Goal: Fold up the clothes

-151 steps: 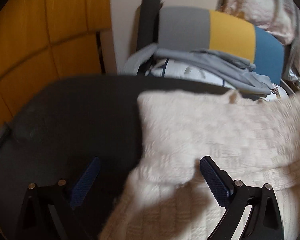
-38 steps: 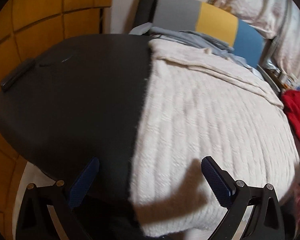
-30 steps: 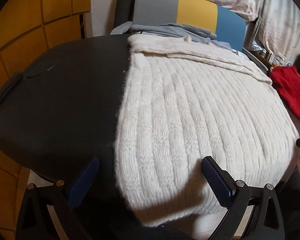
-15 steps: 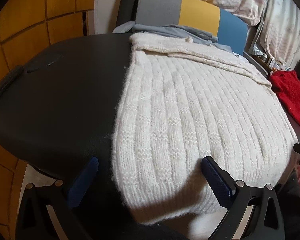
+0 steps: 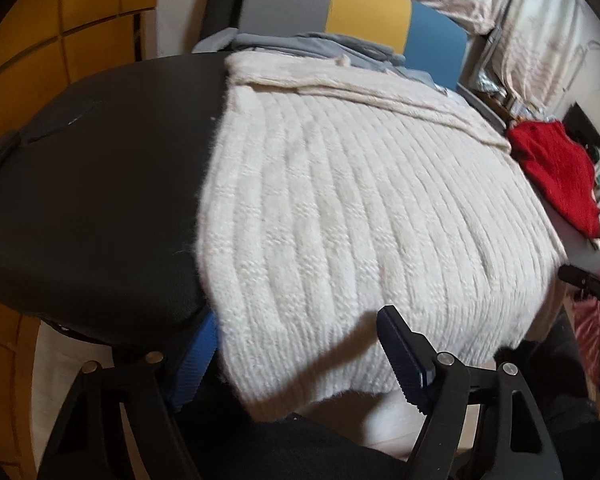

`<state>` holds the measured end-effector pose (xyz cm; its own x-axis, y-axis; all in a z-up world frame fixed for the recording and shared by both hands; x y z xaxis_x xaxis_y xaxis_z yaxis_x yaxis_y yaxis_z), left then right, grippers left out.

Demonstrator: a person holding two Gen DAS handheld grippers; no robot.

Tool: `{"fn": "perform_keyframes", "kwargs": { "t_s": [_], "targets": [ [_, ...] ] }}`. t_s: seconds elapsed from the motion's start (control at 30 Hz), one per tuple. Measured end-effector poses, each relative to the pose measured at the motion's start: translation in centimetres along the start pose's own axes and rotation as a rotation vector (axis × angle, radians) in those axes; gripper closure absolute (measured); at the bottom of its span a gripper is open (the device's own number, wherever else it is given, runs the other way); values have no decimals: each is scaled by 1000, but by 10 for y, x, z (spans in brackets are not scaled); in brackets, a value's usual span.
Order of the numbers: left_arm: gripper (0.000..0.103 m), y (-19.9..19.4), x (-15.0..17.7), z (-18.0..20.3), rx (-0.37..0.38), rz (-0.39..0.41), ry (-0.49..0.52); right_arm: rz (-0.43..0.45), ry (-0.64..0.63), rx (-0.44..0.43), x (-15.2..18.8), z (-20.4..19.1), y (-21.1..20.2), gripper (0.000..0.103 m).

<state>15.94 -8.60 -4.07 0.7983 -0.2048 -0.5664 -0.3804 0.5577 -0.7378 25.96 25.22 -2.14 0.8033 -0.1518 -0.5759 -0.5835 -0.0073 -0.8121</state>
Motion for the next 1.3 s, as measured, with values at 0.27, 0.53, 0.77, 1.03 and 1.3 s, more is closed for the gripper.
{"fn": "perform_keyframes", "kwargs": {
  "t_s": [0.27,0.53,0.77,1.03,1.3],
  "targets": [
    [12,4,-2,1,2,5,-67,-72,15,-60,7,2,1,58],
    [55,-5,1,-7,2,30,-78,-58,-48,21,4,-9,8,92],
    [85,-25,-3,1,122,38,-93,-67,127,-192,-4,16,3,94],
    [89,-63,4,18,229,65,-123,-11,245,-386,-9,39,-36,95],
    [93,-124,1,15,234,157,-172,-119,373,-581,10,43,-59,96]
  ]
}}
Point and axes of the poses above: each gripper's, at about its wrist camera, not at the fingertips, and y roughly the way its jaws point, z to its right, x to its underside, the point moved 5 cm from there along y, roughly the way its jaws point, and after that the axes turned 15 degrees about x, right-handed, at the moved point
